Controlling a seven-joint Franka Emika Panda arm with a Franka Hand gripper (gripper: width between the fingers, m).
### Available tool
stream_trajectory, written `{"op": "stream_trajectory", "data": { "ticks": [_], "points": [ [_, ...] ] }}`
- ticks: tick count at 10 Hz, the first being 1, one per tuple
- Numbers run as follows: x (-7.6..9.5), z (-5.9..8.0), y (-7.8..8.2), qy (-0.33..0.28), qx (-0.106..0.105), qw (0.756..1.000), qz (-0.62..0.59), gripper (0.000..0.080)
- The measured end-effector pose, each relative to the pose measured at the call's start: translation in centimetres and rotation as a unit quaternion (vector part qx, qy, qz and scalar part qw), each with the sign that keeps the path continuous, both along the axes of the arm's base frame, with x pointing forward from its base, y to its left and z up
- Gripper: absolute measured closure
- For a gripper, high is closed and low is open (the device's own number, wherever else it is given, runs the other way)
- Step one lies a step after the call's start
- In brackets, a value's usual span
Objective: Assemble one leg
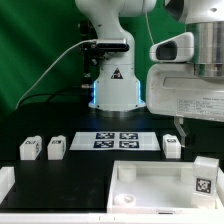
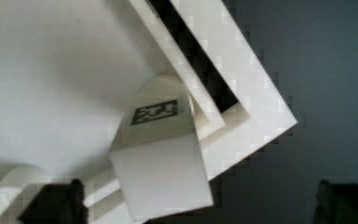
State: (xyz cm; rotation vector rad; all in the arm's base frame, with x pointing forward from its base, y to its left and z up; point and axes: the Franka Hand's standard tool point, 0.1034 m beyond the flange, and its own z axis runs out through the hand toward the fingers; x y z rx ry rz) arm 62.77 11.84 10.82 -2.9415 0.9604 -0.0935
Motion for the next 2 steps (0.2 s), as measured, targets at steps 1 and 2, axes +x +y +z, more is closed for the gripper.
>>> {"op": "stream_trajectory", "data": {
  "ticks": [1,2],
  "points": [
    [0.00,-0.01,0.00,0.000,0.000,1.000,0.000,0.0150],
    [-0.01,-0.03,-0.01,0.000,0.000,1.000,0.000,0.0150]
  ]
}}
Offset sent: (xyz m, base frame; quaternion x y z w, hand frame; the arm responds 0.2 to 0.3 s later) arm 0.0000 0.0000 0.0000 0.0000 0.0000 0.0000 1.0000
